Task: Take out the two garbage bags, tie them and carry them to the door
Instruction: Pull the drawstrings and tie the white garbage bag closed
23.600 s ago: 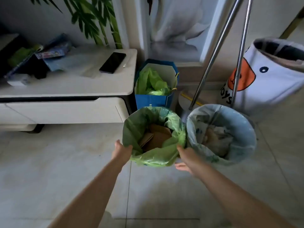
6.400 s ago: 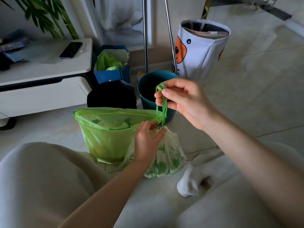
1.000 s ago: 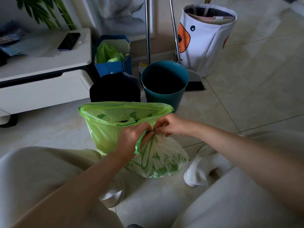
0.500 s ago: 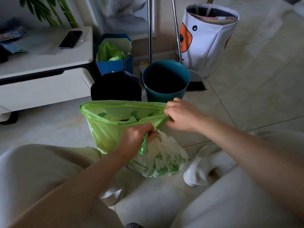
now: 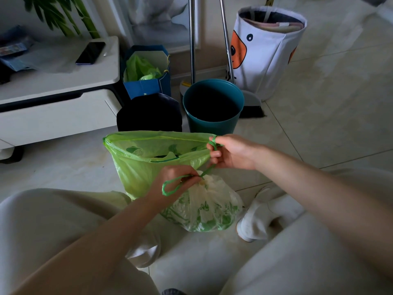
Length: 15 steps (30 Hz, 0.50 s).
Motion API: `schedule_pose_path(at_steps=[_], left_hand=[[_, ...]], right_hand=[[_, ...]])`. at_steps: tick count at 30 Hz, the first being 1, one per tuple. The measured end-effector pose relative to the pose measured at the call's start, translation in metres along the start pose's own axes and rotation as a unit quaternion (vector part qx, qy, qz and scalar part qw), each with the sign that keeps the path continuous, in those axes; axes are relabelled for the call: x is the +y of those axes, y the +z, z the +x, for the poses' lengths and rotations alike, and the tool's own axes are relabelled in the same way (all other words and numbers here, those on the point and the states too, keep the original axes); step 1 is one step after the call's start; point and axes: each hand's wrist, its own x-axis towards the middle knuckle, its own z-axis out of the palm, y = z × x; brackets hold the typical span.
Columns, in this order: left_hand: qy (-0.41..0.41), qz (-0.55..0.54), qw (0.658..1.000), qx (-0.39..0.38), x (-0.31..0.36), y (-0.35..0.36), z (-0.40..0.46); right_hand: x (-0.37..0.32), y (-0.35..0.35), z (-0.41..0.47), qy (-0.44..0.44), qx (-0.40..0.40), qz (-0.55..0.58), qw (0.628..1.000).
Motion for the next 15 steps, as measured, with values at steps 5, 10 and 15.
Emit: schedule_pose_path(at_steps=[5, 10, 15], left_hand=[[-0.191, -0.032, 0.981, 0.021, -0.002, 0.003, -0.004], [-0.249, -0.047, 0.963, -0.089, -0.006, 0.004, -0.007], [-0.262, -0.142, 0.954, -0.037, -0.006, -0.009, 0.004]], right_hand=[[0.009, -0.016, 0.012, 0.058, 0.089, -0.043, 0.993], [0.018, -0.024, 0.014, 0.068, 0.11, -0.145, 0.981], [0.004, -0.024, 0.009, -0.127, 0.198, -0.379, 0.895]])
